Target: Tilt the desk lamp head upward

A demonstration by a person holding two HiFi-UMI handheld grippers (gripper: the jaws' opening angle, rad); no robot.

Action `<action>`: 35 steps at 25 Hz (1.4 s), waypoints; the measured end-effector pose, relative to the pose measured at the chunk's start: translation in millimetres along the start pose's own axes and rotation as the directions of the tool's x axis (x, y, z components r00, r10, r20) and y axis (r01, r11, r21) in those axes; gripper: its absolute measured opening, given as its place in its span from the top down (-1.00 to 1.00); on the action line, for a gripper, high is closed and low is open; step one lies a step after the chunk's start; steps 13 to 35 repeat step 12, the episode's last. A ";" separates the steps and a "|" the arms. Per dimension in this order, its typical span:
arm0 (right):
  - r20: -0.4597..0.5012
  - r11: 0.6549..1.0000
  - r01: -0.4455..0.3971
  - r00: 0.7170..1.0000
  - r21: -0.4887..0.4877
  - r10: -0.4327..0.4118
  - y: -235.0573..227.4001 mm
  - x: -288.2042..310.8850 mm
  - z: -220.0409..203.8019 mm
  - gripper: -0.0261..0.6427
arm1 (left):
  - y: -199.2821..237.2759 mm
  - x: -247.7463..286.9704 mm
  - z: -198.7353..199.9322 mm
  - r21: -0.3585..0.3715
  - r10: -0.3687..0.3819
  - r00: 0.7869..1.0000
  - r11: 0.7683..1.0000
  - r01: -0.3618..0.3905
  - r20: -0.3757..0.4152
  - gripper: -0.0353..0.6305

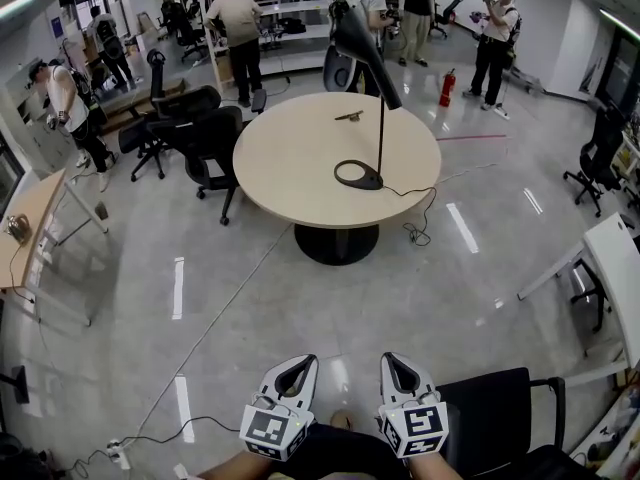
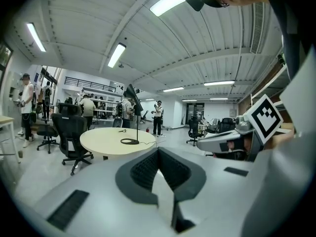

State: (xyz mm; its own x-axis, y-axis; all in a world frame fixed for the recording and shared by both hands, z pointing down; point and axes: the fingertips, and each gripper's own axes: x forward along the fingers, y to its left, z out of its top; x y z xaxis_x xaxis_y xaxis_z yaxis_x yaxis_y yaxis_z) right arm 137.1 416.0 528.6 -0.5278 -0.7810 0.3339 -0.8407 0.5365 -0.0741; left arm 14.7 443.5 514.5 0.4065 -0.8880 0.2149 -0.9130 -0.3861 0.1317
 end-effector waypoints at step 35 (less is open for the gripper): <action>0.012 1.000 -0.006 1.000 0.009 0.006 9.7 -7.0 -0.8 0.88 | 1.1 -13.8 -4.5 -0.001 0.016 1.000 1.000 -0.016 -0.011 0.75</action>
